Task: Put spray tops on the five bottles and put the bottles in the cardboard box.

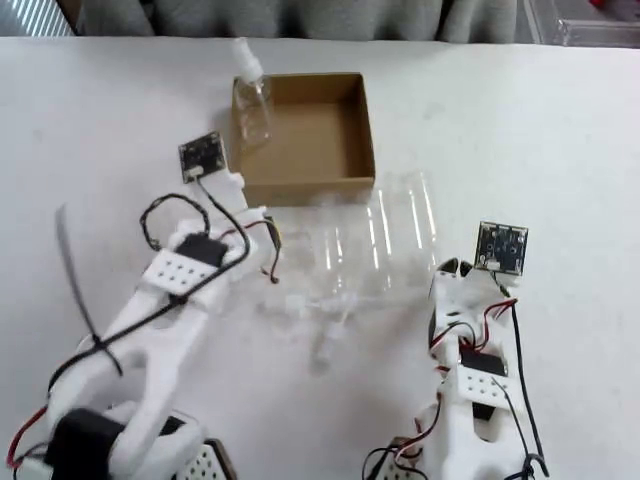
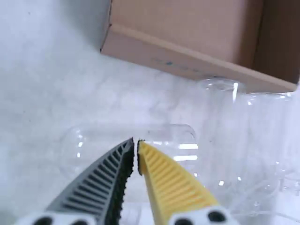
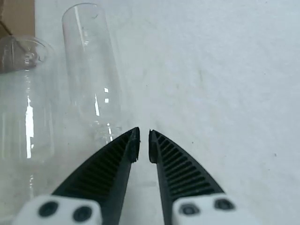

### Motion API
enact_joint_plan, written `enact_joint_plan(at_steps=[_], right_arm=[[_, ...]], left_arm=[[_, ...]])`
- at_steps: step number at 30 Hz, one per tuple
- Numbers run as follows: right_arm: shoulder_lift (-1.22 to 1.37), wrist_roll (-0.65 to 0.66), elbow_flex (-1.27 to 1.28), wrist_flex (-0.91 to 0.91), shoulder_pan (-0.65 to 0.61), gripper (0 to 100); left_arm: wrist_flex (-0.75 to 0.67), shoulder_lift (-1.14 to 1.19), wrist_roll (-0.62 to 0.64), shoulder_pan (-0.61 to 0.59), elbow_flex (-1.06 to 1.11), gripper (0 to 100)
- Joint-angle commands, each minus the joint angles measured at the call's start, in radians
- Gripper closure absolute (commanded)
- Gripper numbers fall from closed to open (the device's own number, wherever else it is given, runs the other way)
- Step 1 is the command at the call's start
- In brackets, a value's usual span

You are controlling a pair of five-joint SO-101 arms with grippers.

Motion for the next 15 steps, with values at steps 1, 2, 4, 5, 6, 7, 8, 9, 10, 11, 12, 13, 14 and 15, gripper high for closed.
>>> enact_joint_plan(at_steps=[1, 2, 4, 5, 6, 7, 8, 9, 10, 11, 12, 13, 14, 15], right_arm=[[-0.005, 0.012, -0.003, -0.039, 0.002, 98.1], [-0.005, 0.012, -0.003, -0.039, 0.002, 98.1], [-0.005, 0.012, -0.002, -0.038, 0.002, 98.1], [-0.005, 0.012, -0.002, -0.036, 0.002, 98.1], [-0.005, 0.012, -0.002, -0.036, 0.002, 98.1], [-0.005, 0.012, -0.002, -0.035, 0.002, 98.1], [-0.005, 0.012, -0.002, -0.035, 0.002, 98.1], [-0.005, 0.012, -0.002, -0.035, 0.004, 98.1], [-0.005, 0.012, 0.003, -0.035, 0.005, 98.1], [-0.008, 0.012, 0.009, -0.039, 0.005, 98.1], [-0.012, 0.012, 0.012, -0.039, 0.004, 98.1], [-0.013, 0.012, 0.014, -0.039, 0.004, 98.1], [-0.013, 0.012, 0.014, -0.039, 0.004, 98.1], [-0.013, 0.012, 0.014, -0.039, 0.004, 98.1]], left_arm=[[0.152, -0.194, -0.097, -0.01, -0.038, 98], [0.172, -0.216, -0.163, -0.005, -0.037, 98], [0.204, -0.245, -0.284, -0.005, -0.034, 98], [0.218, -0.249, -0.319, -0.007, -0.034, 98], [0.235, -0.251, -0.325, -0.012, -0.034, 98], [0.25, -0.251, -0.325, -0.012, -0.034, 98], [0.262, -0.251, -0.325, -0.012, -0.034, 98], [0.275, -0.251, -0.325, -0.005, -0.034, 98], [0.285, -0.251, -0.325, 0.002, -0.034, 98], [0.293, -0.251, -0.325, 0.01, -0.034, 98], [0.301, -0.255, -0.325, 0.016, -0.034, 98], [0.31, -0.257, -0.325, 0.021, -0.034, 98], [0.31, -0.257, -0.322, 0.024, -0.035, 98], [0.308, -0.257, -0.302, 0.024, -0.035, 98]])
